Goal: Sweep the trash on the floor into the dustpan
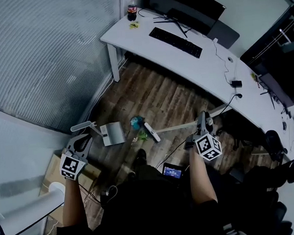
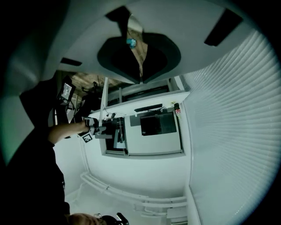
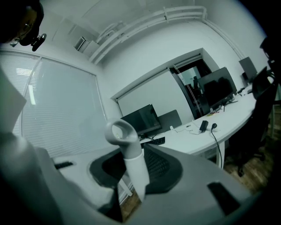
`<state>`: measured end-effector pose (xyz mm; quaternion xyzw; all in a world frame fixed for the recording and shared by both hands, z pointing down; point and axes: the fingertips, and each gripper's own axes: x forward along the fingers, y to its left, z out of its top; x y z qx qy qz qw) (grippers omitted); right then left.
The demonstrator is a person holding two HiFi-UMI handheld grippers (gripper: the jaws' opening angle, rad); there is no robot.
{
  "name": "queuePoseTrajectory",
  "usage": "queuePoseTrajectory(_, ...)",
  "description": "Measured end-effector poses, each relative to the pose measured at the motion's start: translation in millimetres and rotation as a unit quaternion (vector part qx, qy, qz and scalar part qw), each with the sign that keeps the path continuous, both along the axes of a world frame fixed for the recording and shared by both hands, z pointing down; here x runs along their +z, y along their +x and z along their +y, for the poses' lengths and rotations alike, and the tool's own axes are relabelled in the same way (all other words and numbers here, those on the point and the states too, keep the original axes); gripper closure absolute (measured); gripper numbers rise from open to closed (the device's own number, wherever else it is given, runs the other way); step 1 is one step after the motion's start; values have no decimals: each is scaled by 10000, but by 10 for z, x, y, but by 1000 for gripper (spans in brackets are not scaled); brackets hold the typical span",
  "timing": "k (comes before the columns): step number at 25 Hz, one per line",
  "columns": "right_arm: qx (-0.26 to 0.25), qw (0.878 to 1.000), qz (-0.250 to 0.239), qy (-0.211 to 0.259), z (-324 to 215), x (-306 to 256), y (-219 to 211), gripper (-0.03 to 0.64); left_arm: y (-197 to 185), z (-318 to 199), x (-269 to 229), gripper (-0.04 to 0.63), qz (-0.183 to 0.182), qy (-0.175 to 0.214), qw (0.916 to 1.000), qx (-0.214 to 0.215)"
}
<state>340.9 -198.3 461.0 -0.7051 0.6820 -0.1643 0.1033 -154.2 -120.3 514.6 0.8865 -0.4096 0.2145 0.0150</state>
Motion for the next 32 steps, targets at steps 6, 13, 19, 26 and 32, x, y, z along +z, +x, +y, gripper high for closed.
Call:
queuePoseTrajectory(6,-62,9995,38,-295,-539,137,152,534,-247,-523,259,509,-1024,-707,9920,228)
queuePoseTrajectory(13,78,9990,266,-340,-877,224,299,532,-615,-669,934,415,-2654,-1810,9426,907)
queuePoseTrajectory(19,246,9967,489,-599,-1070,468,295,532,-908,-717,1500,393,-3194,-2492,9021,1486)
queuePoseTrajectory(26,433,9900,1000,-899,-1086,713,57,534,-960,-676,1772,425,-3036,-2710,8915,1990)
queuePoseTrajectory(32,546,9861,975,-1227,-1093,1123,-194,534,-908,-689,1844,471,-2680,-2746,8993,2098)
